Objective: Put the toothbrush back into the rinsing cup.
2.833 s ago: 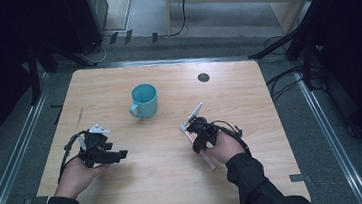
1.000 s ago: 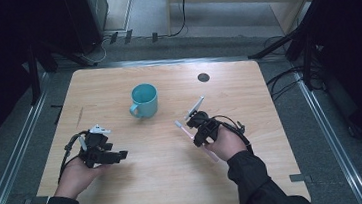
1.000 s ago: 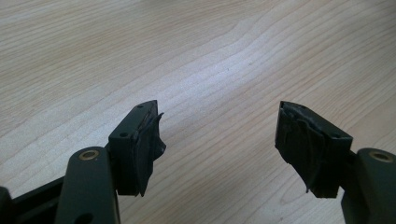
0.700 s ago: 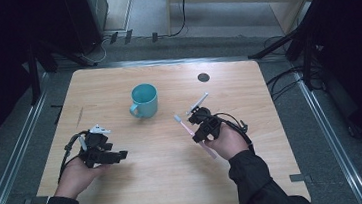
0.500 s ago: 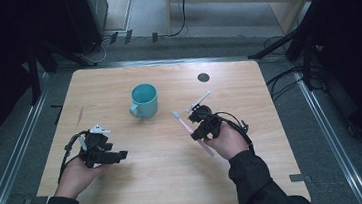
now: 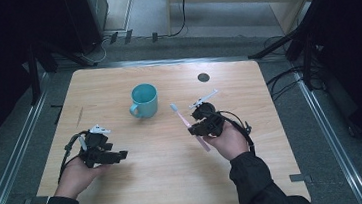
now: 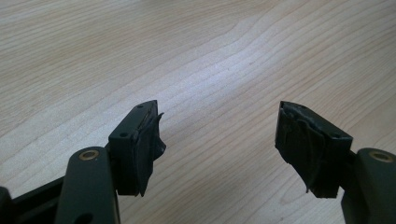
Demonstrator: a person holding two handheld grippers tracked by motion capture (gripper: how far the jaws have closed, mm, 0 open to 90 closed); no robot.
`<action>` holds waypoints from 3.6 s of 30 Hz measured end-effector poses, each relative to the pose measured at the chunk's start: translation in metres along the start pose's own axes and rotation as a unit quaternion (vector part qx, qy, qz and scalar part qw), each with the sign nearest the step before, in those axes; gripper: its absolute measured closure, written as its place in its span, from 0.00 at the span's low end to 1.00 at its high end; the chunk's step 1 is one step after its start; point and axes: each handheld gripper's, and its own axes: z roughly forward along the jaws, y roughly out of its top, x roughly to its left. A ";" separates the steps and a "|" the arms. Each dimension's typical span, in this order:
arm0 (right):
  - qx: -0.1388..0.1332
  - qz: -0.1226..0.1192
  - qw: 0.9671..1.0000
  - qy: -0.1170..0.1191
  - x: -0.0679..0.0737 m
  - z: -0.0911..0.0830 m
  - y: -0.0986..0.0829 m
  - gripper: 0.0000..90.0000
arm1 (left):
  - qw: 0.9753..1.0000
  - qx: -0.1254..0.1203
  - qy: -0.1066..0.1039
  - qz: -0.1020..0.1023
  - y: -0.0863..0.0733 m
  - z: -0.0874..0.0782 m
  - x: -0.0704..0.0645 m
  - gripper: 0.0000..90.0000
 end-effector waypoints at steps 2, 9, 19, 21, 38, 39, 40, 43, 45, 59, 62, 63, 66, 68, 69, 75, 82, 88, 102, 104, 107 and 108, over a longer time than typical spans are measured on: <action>-0.013 -0.002 1.000 0.000 0.001 -0.001 -0.001 0.89 | 1.000 0.000 0.000 0.000 0.000 0.000 0.000 0.35; -0.061 -0.012 0.998 0.004 0.001 -0.006 -0.002 0.89 | 1.000 0.001 -0.001 0.000 0.000 0.001 0.001 0.35; -0.111 -0.008 0.993 0.028 -0.001 -0.009 -0.003 0.88 | 1.000 0.003 0.003 0.000 -0.001 0.000 0.002 0.35; -0.121 -0.007 0.992 0.027 -0.003 -0.010 -0.002 0.88 | 1.000 0.000 0.005 -0.002 -0.001 0.000 0.002 0.35; -0.183 0.000 0.982 0.034 -0.004 -0.007 0.001 0.88 | 1.000 0.001 0.009 -0.008 -0.006 -0.003 0.006 0.35; -0.186 0.003 0.982 0.035 -0.005 -0.007 0.001 0.88 | 1.000 0.000 0.009 -0.009 -0.006 -0.003 0.006 0.35; -0.189 0.005 0.981 0.036 -0.005 -0.007 0.001 0.88 | 1.000 0.000 0.009 -0.011 -0.006 -0.003 0.006 0.35; -0.198 0.000 0.980 0.033 -0.004 -0.008 0.002 0.88 | 1.000 0.001 0.010 -0.012 -0.008 -0.004 0.005 0.35; -0.206 -0.006 0.978 0.029 -0.003 -0.009 0.004 0.88 | 1.000 0.000 0.009 -0.012 -0.008 -0.004 0.005 0.35; -0.233 -0.004 0.972 0.034 0.000 -0.012 0.018 0.88 | 1.000 -0.003 0.011 -0.018 -0.010 -0.006 0.007 0.35; -0.236 -0.005 0.971 0.034 0.001 -0.013 0.023 0.88 | 1.000 -0.003 0.011 -0.018 -0.010 -0.006 0.008 0.35; -0.239 -0.006 0.970 0.032 0.001 -0.013 0.024 0.88 | 1.000 -0.003 0.011 -0.017 -0.010 -0.006 0.008 0.35; -0.241 -0.006 0.970 0.034 0.001 -0.014 0.029 0.88 | 1.000 -0.002 0.010 -0.017 -0.010 -0.006 0.008 0.35; -0.243 -0.006 0.970 0.033 0.001 -0.014 0.031 0.88 | 1.000 -0.004 0.011 -0.019 -0.010 -0.006 0.008 0.35; -0.243 -0.006 0.969 0.032 0.001 -0.014 0.033 0.88 | 1.000 -0.005 0.011 -0.020 -0.010 -0.006 0.008 0.35; -0.247 -0.002 0.968 0.032 0.000 -0.017 0.040 0.88 | 1.000 -0.004 0.010 -0.019 -0.010 -0.006 0.008 0.35; -0.252 -0.002 0.967 0.032 0.000 -0.017 0.049 0.88 | 1.000 -0.001 0.009 -0.015 -0.009 -0.006 0.007 0.35; -0.247 0.002 0.968 0.032 0.001 -0.009 0.053 0.88 | 1.000 0.000 0.009 -0.011 -0.009 -0.005 0.006 0.35; -0.260 -0.004 0.965 0.033 0.006 -0.009 0.074 0.88 | 1.000 -0.001 0.007 -0.011 -0.009 -0.005 0.006 0.35; -0.261 -0.004 0.965 0.033 0.007 -0.008 0.076 0.88 | 1.000 -0.001 0.007 -0.011 -0.009 -0.006 0.006 0.35; -0.262 -0.005 0.965 0.033 0.008 -0.006 0.079 0.88 | 1.000 -0.001 0.007 -0.010 -0.009 -0.006 0.006 0.35; -0.263 -0.004 0.964 0.032 0.008 -0.005 0.080 0.88 | 1.000 -0.001 0.007 -0.011 -0.009 -0.006 0.006 0.35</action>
